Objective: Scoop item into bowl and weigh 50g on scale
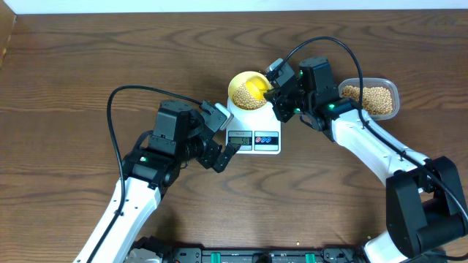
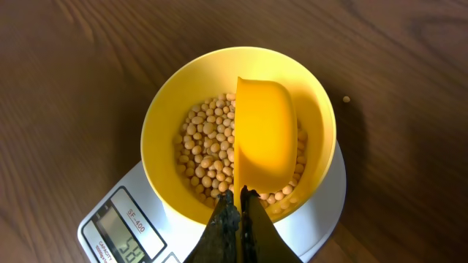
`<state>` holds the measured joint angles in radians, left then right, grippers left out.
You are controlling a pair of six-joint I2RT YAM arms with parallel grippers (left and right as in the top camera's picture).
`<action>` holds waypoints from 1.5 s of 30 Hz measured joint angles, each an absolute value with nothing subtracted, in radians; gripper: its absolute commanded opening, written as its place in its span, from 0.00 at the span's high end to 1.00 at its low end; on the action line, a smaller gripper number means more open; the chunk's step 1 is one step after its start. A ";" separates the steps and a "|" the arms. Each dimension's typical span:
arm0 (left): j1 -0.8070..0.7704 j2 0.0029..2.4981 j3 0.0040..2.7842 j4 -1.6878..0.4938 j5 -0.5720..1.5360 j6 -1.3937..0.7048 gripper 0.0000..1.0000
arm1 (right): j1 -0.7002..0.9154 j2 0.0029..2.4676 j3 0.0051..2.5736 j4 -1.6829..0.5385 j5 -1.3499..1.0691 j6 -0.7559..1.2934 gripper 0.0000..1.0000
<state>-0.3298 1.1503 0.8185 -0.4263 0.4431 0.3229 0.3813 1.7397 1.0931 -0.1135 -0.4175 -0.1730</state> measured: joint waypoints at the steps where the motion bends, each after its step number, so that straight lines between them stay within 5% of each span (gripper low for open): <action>1: -0.330 1.150 0.818 -0.426 0.443 0.323 0.00 | 0.381 1.740 1.093 -0.113 -0.418 -0.173 0.99; 6: -0.330 1.150 0.818 -0.426 0.443 0.323 0.00 | 0.381 1.740 1.093 -0.113 -0.417 -0.171 0.91; 21: -0.330 1.150 0.818 -0.426 0.443 0.323 0.00 | 0.381 1.740 1.093 -0.099 -0.417 -0.173 0.89; 30: -0.330 1.150 0.818 -0.426 0.443 0.323 0.00 | 0.381 1.740 1.093 -0.088 -0.417 -0.173 0.99; 45: -0.330 1.150 0.818 -0.426 0.443 0.323 0.00 | 0.392 1.740 1.093 -0.093 -0.414 -0.267 0.99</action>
<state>-0.3298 1.1503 0.8185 -0.4263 0.4431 0.3229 0.3923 1.7397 1.0931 -0.0929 -0.4137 -0.2672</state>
